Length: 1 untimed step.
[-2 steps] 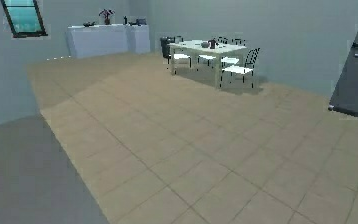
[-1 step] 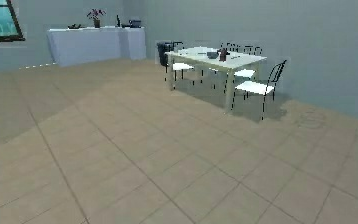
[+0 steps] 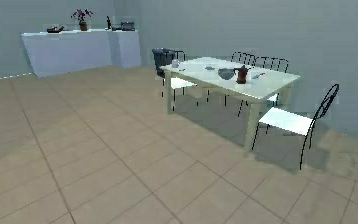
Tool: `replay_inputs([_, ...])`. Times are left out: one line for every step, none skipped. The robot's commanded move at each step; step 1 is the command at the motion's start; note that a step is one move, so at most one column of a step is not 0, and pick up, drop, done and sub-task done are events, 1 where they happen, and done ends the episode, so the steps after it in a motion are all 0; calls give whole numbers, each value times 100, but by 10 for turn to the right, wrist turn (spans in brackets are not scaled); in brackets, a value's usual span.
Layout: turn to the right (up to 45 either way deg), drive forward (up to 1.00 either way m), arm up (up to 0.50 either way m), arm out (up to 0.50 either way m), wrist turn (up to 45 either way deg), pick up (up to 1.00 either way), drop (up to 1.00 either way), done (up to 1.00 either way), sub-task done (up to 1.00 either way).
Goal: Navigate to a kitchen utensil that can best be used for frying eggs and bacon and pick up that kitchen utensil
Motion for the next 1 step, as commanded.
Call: replay_inputs([0,100,0,0,0,0,0,0,0])
